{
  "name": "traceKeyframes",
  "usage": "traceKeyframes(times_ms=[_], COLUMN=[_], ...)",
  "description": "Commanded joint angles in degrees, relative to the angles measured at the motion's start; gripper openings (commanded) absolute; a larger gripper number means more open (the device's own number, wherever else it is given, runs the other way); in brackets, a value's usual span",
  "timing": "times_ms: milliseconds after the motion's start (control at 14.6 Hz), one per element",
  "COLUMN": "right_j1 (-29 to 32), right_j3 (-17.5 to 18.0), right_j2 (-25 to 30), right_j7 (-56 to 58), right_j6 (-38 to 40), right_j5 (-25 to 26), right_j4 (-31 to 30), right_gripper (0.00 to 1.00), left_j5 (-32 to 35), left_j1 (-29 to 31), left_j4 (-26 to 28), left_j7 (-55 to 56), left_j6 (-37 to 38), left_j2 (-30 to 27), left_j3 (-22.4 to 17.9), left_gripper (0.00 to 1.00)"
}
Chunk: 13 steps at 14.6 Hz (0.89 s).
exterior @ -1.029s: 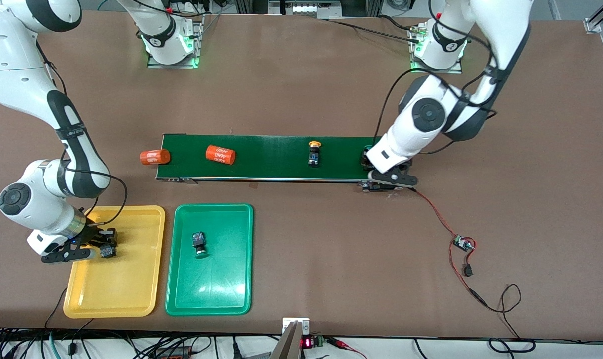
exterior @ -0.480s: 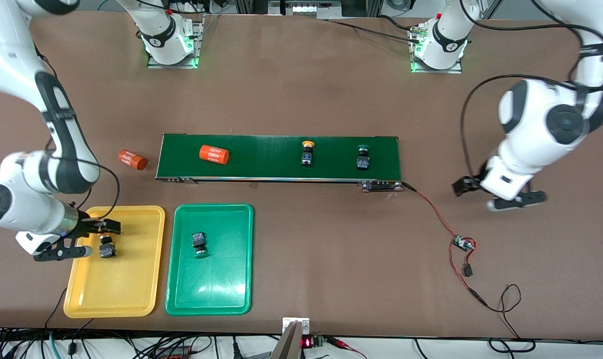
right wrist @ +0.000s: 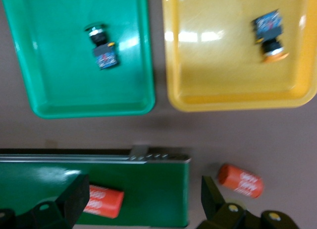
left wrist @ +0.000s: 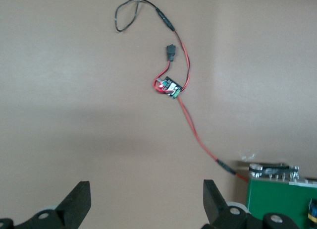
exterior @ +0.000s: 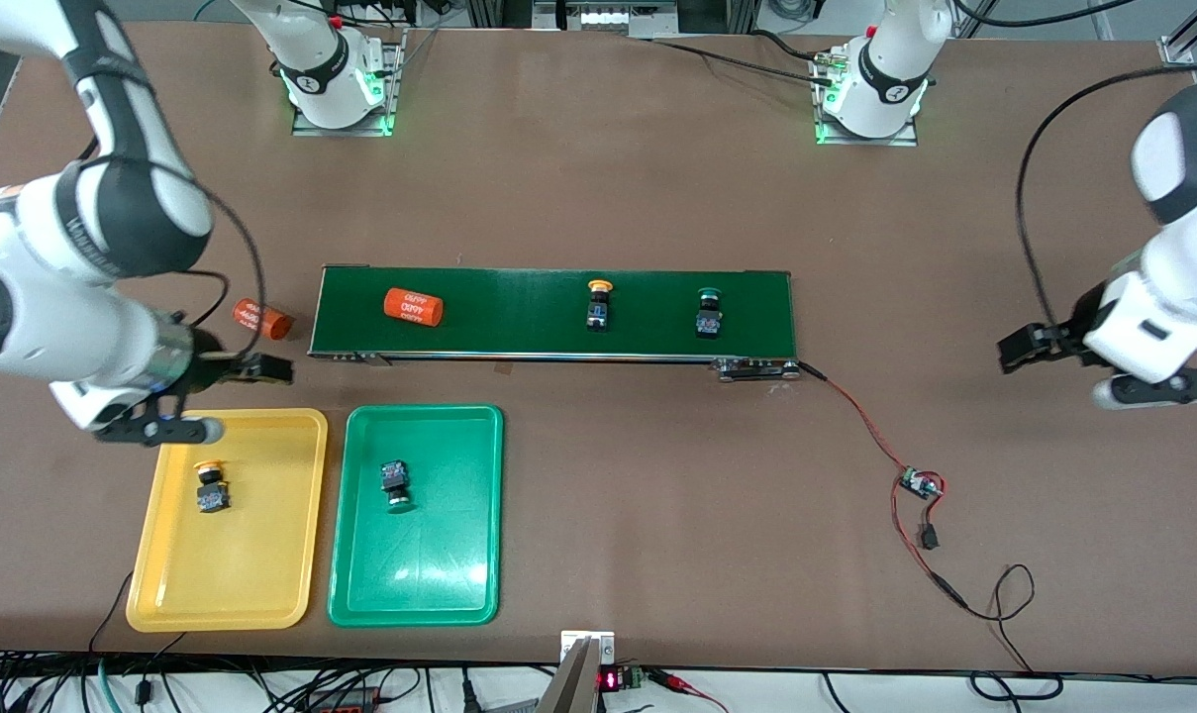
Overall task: Sort buttons by color to trays
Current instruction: 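Move the right gripper back to the belt while the left withdraws, then lower the right gripper onto the dark-cap button on the belt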
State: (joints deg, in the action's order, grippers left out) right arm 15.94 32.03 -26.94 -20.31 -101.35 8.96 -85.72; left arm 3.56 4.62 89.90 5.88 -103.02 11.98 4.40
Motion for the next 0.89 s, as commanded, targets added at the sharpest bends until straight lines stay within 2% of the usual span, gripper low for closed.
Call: traceKeyframes(times_ms=[0, 206, 343, 480, 617, 823], right_j1=[-4.5, -14.9, -21.3, -24.2, -25.7, -26.7], right_j3=[3.0, 3.0, 2.5, 2.5, 2.5, 2.5], right_j2=[2.5, 3.3, 2.5, 0.8, 0.7, 0.6], right_j7=[-13.7, -31.6, -38.3, -39.9, -39.9, -42.2], right_j6=[-2.8, -11.3, -13.7, -14.0, -15.9, -23.3], right_j5=[0.0, 0.5, 3.7, 7.5, 8.4, 8.8], right_j4=[-5.2, -10.0, -11.0, -11.7, -13.5, -17.4], right_gripper=[1.0, 1.0, 1.0, 1.0, 1.0, 1.0], left_j5=[-1.4, -1.8, -3.6, -5.1, -5.1, -5.1], left_j1=[2.7, 2.3, 2.6, 3.0, 3.5, 3.6], left_j4=[-3.5, -2.7, -2.7, -2.9, -3.3, -3.5], left_j7=[-4.1, -4.1, -3.6, -4.4, -4.4, -4.4], left_j6=[4.7, 5.9, 7.2, 8.6, 10.6, 10.3], left_j2=[0.0, -3.9, -4.6, -4.9, -4.9, -4.9], left_j3=[0.8, 1.0, 1.0, 0.3, 0.8, 0.6], left_gripper=[1.0, 1.0, 1.0, 1.0, 1.0, 1.0])
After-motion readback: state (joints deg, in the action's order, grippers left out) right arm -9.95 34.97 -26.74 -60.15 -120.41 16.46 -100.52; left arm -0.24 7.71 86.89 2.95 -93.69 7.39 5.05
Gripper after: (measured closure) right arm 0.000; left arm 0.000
